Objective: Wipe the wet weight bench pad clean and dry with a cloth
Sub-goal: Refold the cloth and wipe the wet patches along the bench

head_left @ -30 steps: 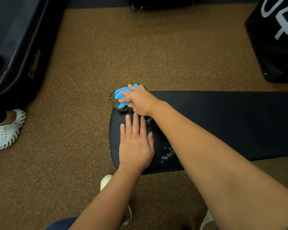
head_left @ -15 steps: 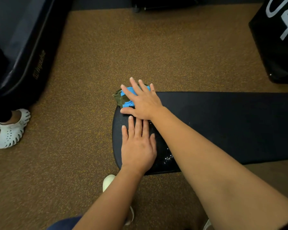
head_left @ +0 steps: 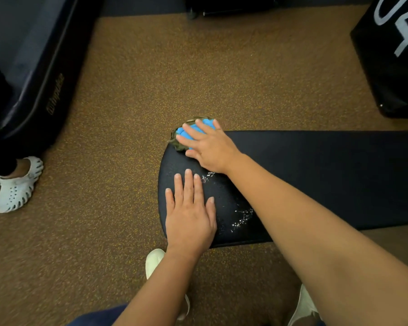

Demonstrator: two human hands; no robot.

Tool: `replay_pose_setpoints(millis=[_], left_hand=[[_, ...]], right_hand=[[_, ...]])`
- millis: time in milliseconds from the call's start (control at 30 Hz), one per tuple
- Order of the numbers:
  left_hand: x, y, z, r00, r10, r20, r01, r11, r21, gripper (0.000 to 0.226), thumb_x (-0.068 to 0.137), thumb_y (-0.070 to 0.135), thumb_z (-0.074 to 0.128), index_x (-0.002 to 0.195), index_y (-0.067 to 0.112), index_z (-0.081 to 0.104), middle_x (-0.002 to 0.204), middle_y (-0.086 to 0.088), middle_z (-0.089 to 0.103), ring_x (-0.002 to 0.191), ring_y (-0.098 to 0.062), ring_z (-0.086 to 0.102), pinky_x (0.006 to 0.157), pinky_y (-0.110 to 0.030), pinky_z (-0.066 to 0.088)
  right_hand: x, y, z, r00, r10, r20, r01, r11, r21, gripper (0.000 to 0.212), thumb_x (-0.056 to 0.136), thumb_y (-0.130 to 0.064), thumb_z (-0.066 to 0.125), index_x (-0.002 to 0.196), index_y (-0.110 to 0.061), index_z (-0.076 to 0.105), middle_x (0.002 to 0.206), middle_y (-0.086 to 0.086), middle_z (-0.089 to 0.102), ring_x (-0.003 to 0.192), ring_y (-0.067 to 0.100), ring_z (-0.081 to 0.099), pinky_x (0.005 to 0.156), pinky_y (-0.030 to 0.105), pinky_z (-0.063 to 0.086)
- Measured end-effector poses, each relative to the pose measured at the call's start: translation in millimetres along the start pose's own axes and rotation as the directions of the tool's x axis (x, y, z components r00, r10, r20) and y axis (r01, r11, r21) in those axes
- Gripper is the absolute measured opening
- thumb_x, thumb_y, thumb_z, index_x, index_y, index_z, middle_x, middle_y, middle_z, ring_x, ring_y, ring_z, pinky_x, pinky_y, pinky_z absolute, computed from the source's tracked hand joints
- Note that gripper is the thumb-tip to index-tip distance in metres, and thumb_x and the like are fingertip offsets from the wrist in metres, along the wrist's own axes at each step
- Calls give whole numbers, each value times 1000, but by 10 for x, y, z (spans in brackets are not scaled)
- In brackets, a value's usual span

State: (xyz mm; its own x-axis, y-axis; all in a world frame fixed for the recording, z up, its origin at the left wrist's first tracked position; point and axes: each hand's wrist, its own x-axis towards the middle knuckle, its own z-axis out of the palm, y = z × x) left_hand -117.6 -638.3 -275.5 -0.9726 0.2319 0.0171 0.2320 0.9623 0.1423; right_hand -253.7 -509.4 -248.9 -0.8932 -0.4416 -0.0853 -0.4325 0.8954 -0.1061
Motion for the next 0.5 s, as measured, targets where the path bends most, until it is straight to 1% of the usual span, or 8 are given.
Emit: replay_pose_setpoints(millis=[67,100,133,233,267,400,433,500], left_hand=[[-9,-5,-10,1000,-6,4,6,1000,0,63,97,42,23,146,4,33,156,-14,24,146,-32,16,116,-50,14],[-11,-7,-17,1000,-7,7,7,1000,-4,63,97,43,23,146,5,33,156,-13,23,146,-32,16,116,-51,15],[-10,-10,-20,1000,-7,10,7,1000,-9,63,97,43,22,147,5,32,157,-13,23,146,-32,15,115,-51,15],[-13,-9,-10,1000,-10,22,10,1000,-23,64,97,43,20,148,6,28,158,-12,19,147,-31,12,116,-50,13],[-14,-8,-6,1000,-11,23,11,1000,-20,64,97,43,20,149,6,28,158,-11,19,147,-31,11,116,-50,13],[-13,-12,-13,1000,-14,22,15,1000,-19,64,97,43,20,148,6,29,157,-12,20,147,-30,12,117,-49,13],[-15,-10,-17,1000,-13,25,14,1000,-20,64,97,44,19,149,6,28,158,-11,19,147,-30,10,117,-49,12],[-12,-1,-20,1000,-13,27,13,1000,-22,65,97,44,18,149,7,26,158,-10,17,147,-29,8,117,-48,11]], right_hand=[[-99,103,12,997,-81,5,81,997,10,50,101,-41,34,149,-32,24,159,-5,15,146,27,9,115,52,4],[-115,165,11,996,-86,10,86,996,23,50,100,-41,34,149,-32,24,159,-6,15,146,26,9,115,52,5],[-100,199,9,998,-58,14,58,998,31,50,100,-41,34,149,-32,23,159,-6,15,146,27,9,115,53,6],[28,30,-12,992,123,31,-124,992,33,51,101,-45,28,149,-33,19,159,-5,13,146,29,8,114,58,6],[56,-73,-14,991,136,19,-136,990,32,50,101,-45,27,149,-33,20,159,-5,13,146,30,7,114,59,5],[-123,-29,13,998,-51,-22,52,998,42,47,101,-40,32,147,-32,28,158,-7,19,146,24,10,116,53,3],[-183,69,6,998,-64,-24,65,996,61,47,101,-39,34,147,-32,29,157,-8,20,147,23,10,116,51,2],[-240,225,-9,1000,18,-4,-18,995,93,46,102,-38,32,147,-32,28,158,-9,18,147,21,8,116,49,0]])
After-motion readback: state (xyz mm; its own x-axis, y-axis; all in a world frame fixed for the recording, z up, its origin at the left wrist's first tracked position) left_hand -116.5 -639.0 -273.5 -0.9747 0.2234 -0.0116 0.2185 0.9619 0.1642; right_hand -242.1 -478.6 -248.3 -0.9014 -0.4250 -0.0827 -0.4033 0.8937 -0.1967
